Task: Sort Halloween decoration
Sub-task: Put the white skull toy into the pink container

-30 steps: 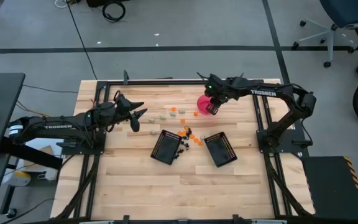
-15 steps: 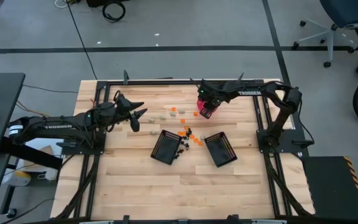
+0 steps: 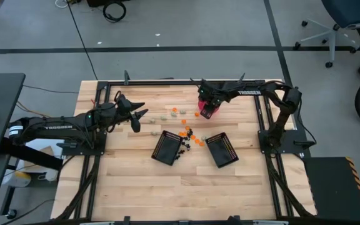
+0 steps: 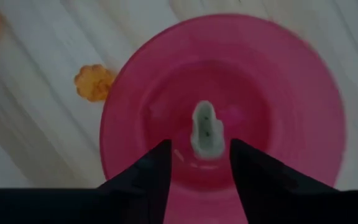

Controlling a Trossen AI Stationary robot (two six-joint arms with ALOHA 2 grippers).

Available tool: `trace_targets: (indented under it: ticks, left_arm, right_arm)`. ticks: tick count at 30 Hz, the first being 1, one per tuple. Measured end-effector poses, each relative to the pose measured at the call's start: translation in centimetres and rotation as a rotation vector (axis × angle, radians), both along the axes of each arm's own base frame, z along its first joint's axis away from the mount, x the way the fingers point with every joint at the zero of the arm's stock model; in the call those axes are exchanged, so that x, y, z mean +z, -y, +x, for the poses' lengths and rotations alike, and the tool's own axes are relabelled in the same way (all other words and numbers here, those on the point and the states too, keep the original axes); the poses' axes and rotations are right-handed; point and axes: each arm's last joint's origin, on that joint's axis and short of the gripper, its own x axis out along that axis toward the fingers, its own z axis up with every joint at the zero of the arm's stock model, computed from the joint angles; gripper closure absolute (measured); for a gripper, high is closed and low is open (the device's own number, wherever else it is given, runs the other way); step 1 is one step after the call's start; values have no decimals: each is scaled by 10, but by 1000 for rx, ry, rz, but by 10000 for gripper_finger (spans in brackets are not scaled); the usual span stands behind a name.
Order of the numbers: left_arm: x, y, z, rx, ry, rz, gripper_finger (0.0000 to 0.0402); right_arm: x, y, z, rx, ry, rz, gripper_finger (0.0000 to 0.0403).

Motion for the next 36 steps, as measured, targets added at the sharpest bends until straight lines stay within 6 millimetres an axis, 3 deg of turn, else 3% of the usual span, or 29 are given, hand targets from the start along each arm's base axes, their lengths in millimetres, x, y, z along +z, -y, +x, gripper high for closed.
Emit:
trace_targets:
  ticks: [9, 14, 23, 30, 36]
  left_arm:
    - [0, 0, 0, 1, 2, -4, 246]
    - [0, 0, 0, 1, 2, -4, 246]
    - [1, 0, 0, 2, 11, -2, 246]
    - [1, 0, 0, 2, 8, -3, 246]
    - [0, 0, 0, 1, 2, -4, 246]
  right_arm:
    - [47, -21, 40, 93, 118, -117, 235]
    - [55, -30, 53, 143, 209, -150, 236]
    - [27, -29, 83, 183, 198, -93, 236]
    - [8, -21, 117, 214, 148, -77, 236]
    - [-5, -13, 133, 219, 77, -60, 236]
